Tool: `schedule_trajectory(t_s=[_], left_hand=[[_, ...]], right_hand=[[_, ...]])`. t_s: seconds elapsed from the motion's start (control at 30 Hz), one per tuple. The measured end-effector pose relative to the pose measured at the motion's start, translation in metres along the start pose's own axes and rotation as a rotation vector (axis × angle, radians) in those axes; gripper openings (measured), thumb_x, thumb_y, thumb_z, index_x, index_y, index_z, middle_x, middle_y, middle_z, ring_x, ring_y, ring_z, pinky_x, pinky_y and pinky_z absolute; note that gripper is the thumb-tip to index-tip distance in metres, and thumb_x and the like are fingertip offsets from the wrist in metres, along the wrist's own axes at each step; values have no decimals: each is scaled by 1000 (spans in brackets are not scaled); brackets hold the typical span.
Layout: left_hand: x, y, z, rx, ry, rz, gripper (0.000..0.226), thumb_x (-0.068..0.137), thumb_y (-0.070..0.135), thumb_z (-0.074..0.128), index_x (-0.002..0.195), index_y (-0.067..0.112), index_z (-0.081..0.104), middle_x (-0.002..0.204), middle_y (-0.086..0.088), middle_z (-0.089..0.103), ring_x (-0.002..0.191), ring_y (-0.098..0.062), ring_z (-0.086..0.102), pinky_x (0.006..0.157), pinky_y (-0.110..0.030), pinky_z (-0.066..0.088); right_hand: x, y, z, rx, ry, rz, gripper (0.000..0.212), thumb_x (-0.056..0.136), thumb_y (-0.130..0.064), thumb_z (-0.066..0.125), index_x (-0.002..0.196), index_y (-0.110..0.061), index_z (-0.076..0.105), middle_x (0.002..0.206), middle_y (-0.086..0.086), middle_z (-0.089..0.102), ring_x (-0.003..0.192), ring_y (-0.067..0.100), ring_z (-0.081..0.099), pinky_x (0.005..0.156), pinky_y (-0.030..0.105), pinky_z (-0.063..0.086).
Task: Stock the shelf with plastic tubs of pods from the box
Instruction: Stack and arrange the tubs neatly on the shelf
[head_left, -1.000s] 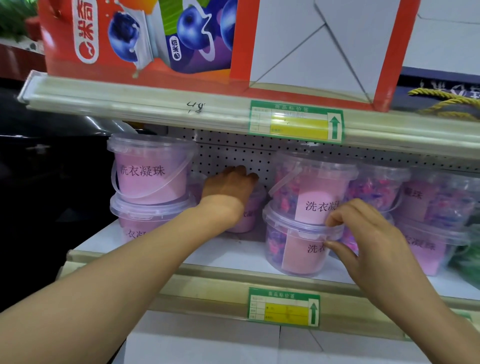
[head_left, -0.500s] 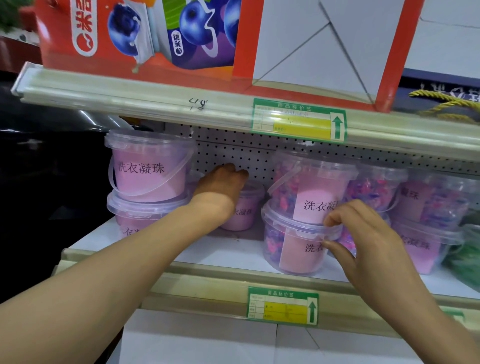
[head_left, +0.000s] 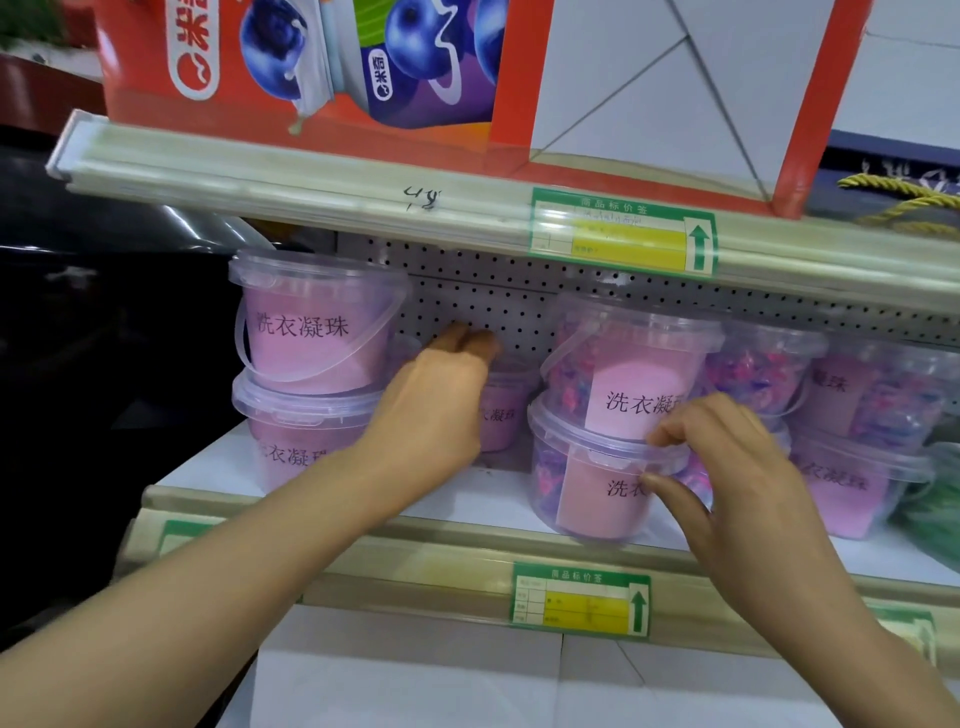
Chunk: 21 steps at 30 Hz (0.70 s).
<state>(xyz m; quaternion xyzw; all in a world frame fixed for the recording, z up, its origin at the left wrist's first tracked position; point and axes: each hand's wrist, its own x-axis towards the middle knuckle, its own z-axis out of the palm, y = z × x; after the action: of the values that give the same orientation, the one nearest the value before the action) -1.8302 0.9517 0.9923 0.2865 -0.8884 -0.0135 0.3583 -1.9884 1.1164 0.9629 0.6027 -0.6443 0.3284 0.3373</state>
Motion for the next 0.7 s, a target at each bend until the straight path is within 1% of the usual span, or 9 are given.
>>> schedule_trajectory(t_s=[0.07,0.13,0.23,0.3,0.33,0.43,0.5,0.57,0.7], left_hand=[[-27,-3,-9,-140,52,12,59,78,7,67,130,21,44,126,-2,48,112,-24,53,93,-39,46],[-50,-7,-17,-245,104,47,62,76,9,70,130,24,42,125,5,49,112,-13,52,93,-33,46],[-71,-18,-24,-265,145,68,61,75,11,72,127,25,46,120,13,51,110,-1,49,92,-16,40],[-78,-27,-26,-217,163,100,54,74,14,70,123,23,51,117,13,53,107,-1,47,88,-5,32],[-80,-31,-27,-191,176,117,50,73,16,68,121,21,53,116,12,55,106,-3,48,86,-5,32],[-84,-38,-27,-137,220,143,46,69,17,62,114,20,56,116,9,57,105,-9,52,83,-19,40],[-85,-40,-26,-114,247,162,45,68,16,63,112,20,57,114,9,59,104,-12,53,81,-23,43],[-84,-41,-25,-112,254,186,45,67,15,63,111,20,56,112,8,59,102,-13,52,78,-24,42],[-81,-43,-23,-89,257,212,45,66,12,63,110,18,59,114,5,61,103,-14,50,79,-24,40]], right_hand=[[1,-9,1,-9,7,3,32,67,-9,76,87,-16,52,88,-4,51,81,22,50,50,38,47],[4,-21,4,-23,15,11,29,68,-13,75,87,-18,53,88,-6,51,82,18,47,48,35,45],[9,-37,9,-49,20,21,27,67,-15,74,85,-17,54,88,-6,51,81,14,43,42,29,39],[12,-46,14,-54,23,24,29,67,-14,77,85,-17,54,88,-6,52,82,14,43,41,27,36],[13,-50,17,-58,28,23,30,66,-14,78,85,-17,54,88,-5,53,82,14,44,41,26,34],[17,-64,23,-81,49,17,27,67,-19,75,85,-17,55,88,-4,54,83,15,45,38,27,35],[19,-73,27,-94,64,22,26,66,-22,73,85,-18,56,88,-4,54,83,15,45,37,26,35],[21,-80,32,-111,77,29,27,65,-23,75,85,-19,56,88,-5,54,84,15,46,37,23,33],[24,-92,38,-135,94,37,31,63,-21,81,85,-18,59,86,-5,56,83,18,52,35,24,34]])
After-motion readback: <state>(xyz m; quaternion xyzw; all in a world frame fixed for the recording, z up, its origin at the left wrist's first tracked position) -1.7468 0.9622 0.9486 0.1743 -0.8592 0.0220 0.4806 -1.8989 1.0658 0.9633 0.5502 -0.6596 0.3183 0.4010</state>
